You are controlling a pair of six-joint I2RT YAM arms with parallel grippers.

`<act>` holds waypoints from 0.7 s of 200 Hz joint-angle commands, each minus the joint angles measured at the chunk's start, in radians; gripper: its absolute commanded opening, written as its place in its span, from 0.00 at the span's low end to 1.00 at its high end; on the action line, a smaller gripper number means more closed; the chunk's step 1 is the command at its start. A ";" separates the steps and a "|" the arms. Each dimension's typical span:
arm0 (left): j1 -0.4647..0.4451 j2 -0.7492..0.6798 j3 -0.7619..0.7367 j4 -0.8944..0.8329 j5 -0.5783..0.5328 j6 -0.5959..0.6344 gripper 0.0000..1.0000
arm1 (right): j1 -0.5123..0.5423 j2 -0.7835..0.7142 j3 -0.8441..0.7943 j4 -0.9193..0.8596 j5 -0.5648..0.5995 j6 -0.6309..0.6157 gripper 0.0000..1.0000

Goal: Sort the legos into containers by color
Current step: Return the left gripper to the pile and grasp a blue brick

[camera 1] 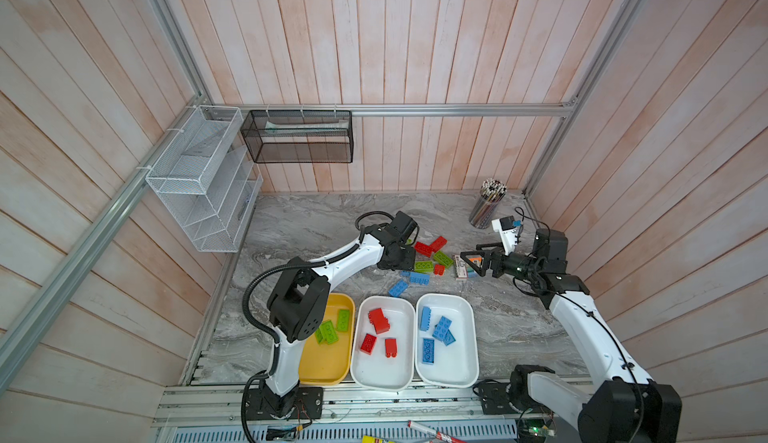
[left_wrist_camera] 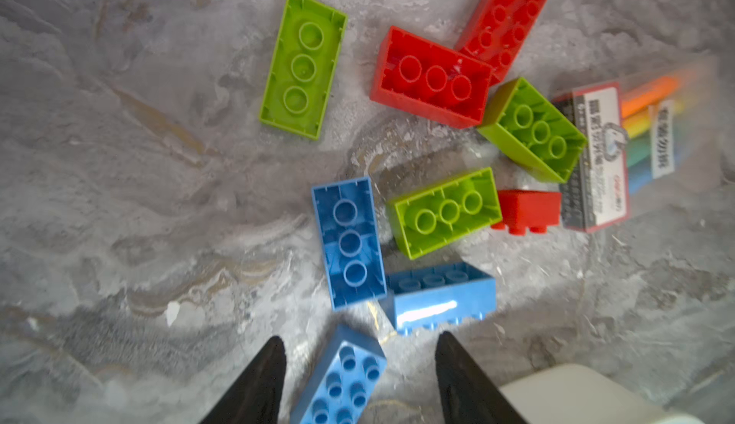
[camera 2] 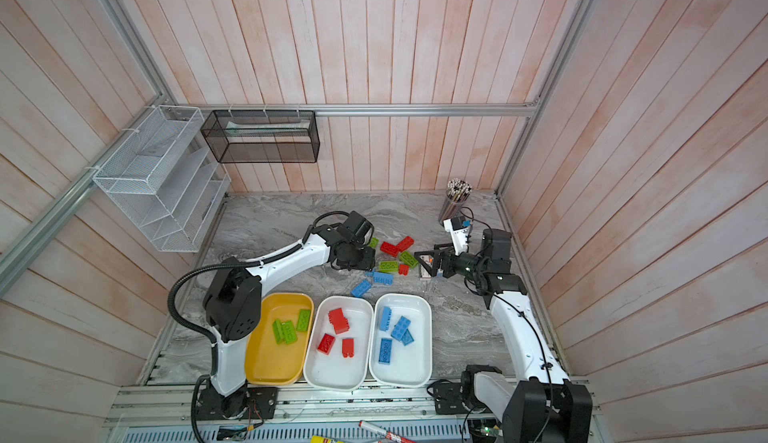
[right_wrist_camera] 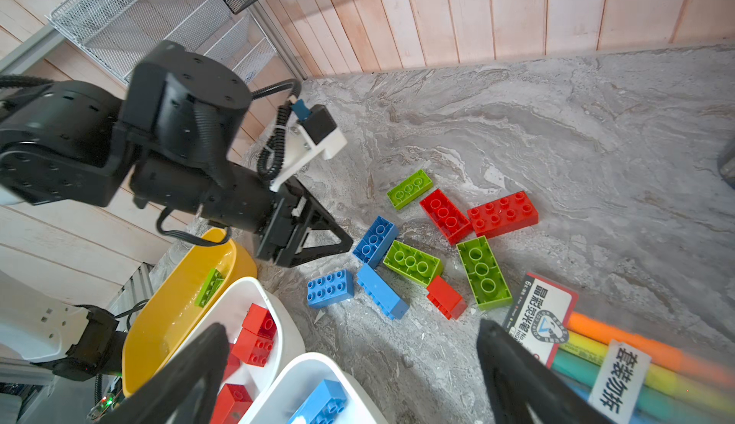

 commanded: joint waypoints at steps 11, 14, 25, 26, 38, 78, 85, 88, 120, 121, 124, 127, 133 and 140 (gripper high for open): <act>0.002 0.087 0.078 -0.018 -0.070 -0.008 0.61 | -0.006 0.010 0.025 -0.010 0.002 -0.017 0.98; 0.001 0.092 0.078 -0.016 -0.070 -0.010 0.61 | -0.006 0.010 0.025 -0.009 0.003 -0.017 0.98; 0.002 0.109 0.086 -0.012 -0.071 -0.008 0.60 | -0.006 0.013 0.022 -0.008 0.001 -0.017 0.98; 0.002 0.110 0.086 -0.012 -0.072 -0.008 0.60 | -0.006 0.014 0.022 -0.009 0.002 -0.017 0.98; 0.001 0.125 0.089 -0.010 -0.081 -0.008 0.59 | -0.006 0.013 0.021 -0.008 0.003 -0.018 0.98; 0.001 0.162 0.102 -0.006 -0.099 -0.006 0.54 | -0.007 0.014 0.022 -0.016 0.007 -0.022 0.98; 0.001 0.167 0.103 -0.008 -0.114 -0.007 0.54 | -0.006 0.013 0.022 -0.018 0.007 -0.023 0.98; 0.000 0.170 0.104 -0.009 -0.118 -0.005 0.54 | -0.006 0.013 0.022 -0.017 0.007 -0.023 0.98; 0.000 0.196 0.132 -0.027 -0.158 0.008 0.49 | -0.006 0.006 0.018 -0.019 0.008 -0.025 0.98; -0.001 0.198 0.134 -0.028 -0.159 0.009 0.49 | -0.006 0.006 0.018 -0.020 0.008 -0.025 0.98; -0.001 0.202 0.138 -0.030 -0.163 0.009 0.48 | -0.007 0.006 0.018 -0.021 0.007 -0.025 0.98; -0.001 0.206 0.141 -0.034 -0.166 0.011 0.47 | -0.008 0.005 0.018 -0.022 0.008 -0.026 0.98; -0.002 0.210 0.145 -0.037 -0.170 0.018 0.45 | -0.007 0.002 0.018 -0.024 0.009 -0.027 0.98; -0.002 0.213 0.147 -0.037 -0.174 0.024 0.42 | -0.008 0.001 0.016 -0.025 0.011 -0.028 0.98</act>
